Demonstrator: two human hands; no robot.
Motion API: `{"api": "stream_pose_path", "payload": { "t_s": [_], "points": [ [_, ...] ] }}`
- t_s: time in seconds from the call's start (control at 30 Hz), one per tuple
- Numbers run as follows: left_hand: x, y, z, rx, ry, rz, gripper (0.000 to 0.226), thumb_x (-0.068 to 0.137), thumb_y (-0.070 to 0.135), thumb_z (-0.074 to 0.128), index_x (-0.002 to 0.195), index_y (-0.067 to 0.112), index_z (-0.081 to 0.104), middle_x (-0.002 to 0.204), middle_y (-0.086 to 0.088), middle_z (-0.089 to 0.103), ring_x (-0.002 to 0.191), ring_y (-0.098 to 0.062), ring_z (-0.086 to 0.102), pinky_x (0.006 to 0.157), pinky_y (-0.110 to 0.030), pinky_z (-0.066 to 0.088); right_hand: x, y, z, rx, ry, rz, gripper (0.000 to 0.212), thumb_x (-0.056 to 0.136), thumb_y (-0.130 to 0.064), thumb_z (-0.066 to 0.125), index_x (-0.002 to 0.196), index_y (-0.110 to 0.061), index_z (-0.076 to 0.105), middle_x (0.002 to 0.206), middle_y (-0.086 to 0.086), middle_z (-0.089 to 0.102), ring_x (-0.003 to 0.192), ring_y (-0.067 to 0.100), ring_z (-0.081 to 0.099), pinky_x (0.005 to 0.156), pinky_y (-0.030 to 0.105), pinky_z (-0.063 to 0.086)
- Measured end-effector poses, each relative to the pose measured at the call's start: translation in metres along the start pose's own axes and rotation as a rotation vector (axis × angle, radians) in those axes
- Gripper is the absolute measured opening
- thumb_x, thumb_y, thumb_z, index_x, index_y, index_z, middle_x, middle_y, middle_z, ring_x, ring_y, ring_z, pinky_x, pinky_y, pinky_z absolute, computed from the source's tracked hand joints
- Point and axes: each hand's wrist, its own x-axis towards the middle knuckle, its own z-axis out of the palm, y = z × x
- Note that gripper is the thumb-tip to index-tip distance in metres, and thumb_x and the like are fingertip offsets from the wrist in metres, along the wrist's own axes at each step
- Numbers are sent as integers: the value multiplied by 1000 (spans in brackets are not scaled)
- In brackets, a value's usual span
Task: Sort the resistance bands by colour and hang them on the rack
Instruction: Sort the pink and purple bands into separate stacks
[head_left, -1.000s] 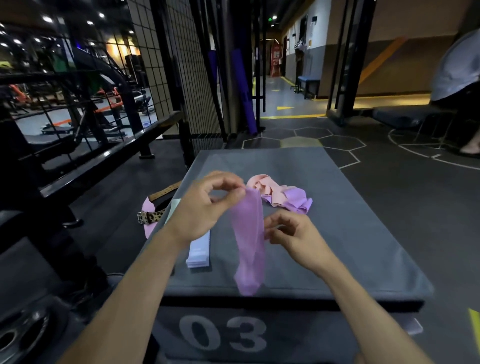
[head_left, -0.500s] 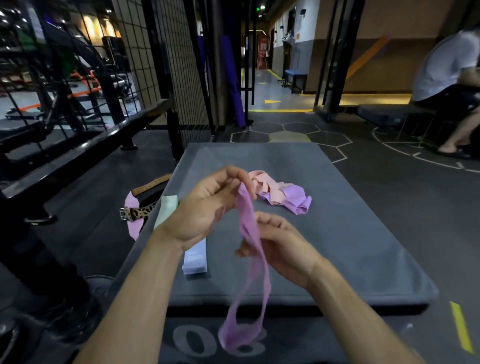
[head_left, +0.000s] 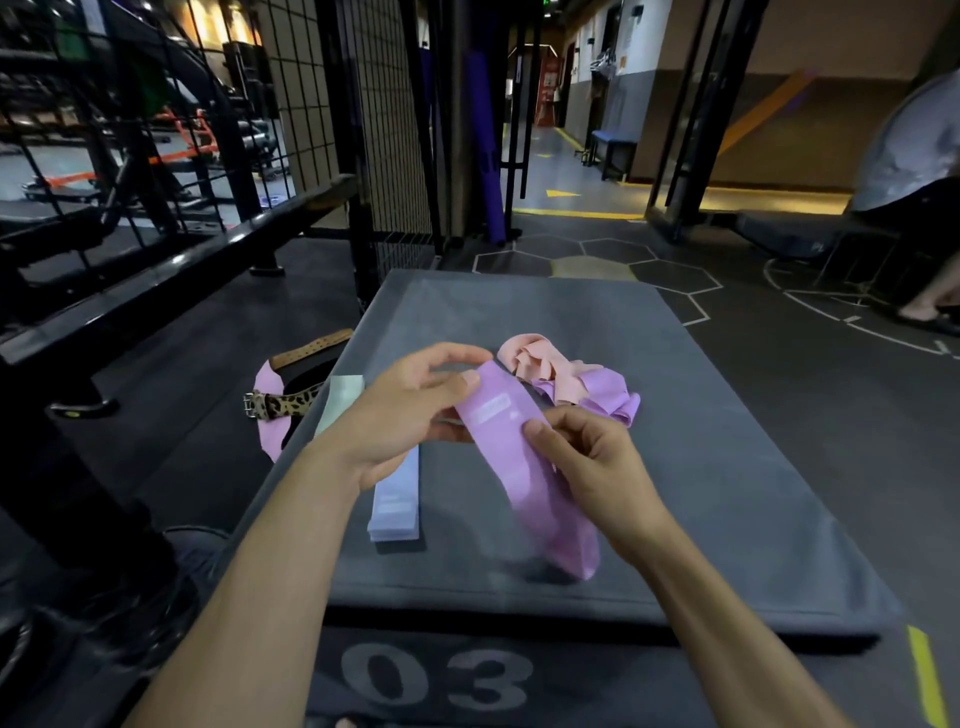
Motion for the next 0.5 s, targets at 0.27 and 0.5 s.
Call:
{"api": "stream_pose_path", "payload": {
  "t_s": [0.27, 0.5],
  "points": [
    [14, -3, 3, 106, 245, 313, 20, 98, 13, 65, 108, 29, 72, 87, -13, 74, 80, -20, 56, 77, -40, 48, -2, 13, -1, 132, -436, 162, 5, 96, -17, 68, 99, -13, 69, 87, -1, 69, 81, 13, 60, 78, 27, 49],
    [21, -10, -22, -25, 659, 375, 19, 97, 13, 63, 110, 23, 72, 104, -2, 76, 90, -14, 67, 79, -40, 53, 7, 45, -23, -19, -504, 334, 22, 87, -7, 76, 104, 4, 66, 98, 11, 72, 93, 18, 64, 91, 30, 50]
  ]
}}
